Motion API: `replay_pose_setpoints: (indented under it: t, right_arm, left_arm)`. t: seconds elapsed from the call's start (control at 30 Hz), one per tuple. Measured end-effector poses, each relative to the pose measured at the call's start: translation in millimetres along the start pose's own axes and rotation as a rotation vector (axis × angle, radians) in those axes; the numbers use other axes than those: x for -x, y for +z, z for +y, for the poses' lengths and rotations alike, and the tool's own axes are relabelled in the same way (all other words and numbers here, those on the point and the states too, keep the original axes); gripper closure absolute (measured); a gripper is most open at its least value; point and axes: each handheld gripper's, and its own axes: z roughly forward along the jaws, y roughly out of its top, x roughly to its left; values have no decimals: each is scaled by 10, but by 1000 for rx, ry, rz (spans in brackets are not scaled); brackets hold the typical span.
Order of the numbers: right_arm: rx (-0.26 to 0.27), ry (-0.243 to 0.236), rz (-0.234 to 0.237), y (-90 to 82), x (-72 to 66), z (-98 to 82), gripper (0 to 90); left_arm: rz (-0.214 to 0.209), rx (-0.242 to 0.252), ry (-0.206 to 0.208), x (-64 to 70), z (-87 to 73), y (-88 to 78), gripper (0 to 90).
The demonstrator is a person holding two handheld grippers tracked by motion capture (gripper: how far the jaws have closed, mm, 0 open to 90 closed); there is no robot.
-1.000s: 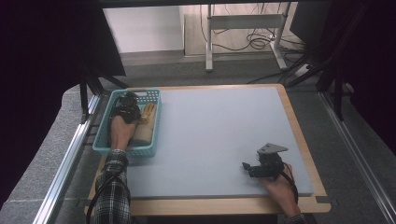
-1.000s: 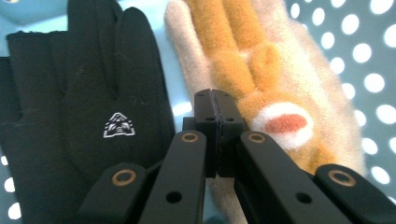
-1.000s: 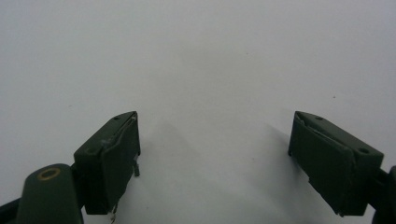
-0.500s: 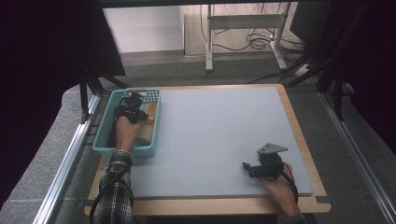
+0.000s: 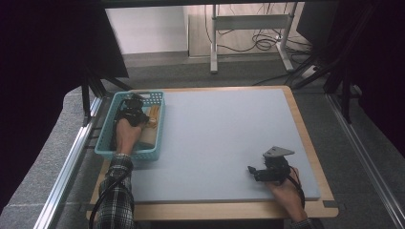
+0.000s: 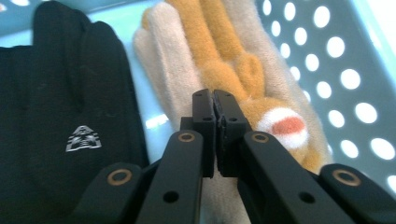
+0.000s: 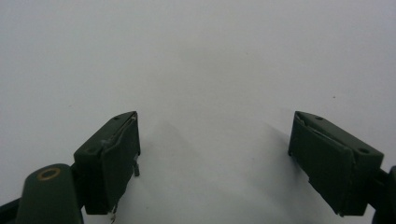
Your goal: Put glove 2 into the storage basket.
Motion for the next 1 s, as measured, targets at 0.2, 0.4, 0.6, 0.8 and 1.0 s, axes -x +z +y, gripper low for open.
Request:
replay_pose_setpoints:
  t: [0.2, 0.4, 0.6, 0.8, 1.0]
  right_arm:
    - [0, 0, 0, 0, 0, 0, 160]
    - [0, 0, 0, 0, 0, 0, 160]
    - [-1, 0, -1, 0, -1, 0, 161]
    - [0, 0, -1, 0, -1, 0, 161]
    - [-1, 0, -1, 0, -1, 0, 161]
  left_arm:
    - [24, 19, -2, -79, -22, -96, 834]
    - [57, 36, -1, -148, -63, -196, 802]
    - [60, 47, -5, -198, -113, -240, 778]
    - [55, 61, 0, -214, -146, -300, 760]
    - [58, 81, 15, -187, -184, -363, 724]
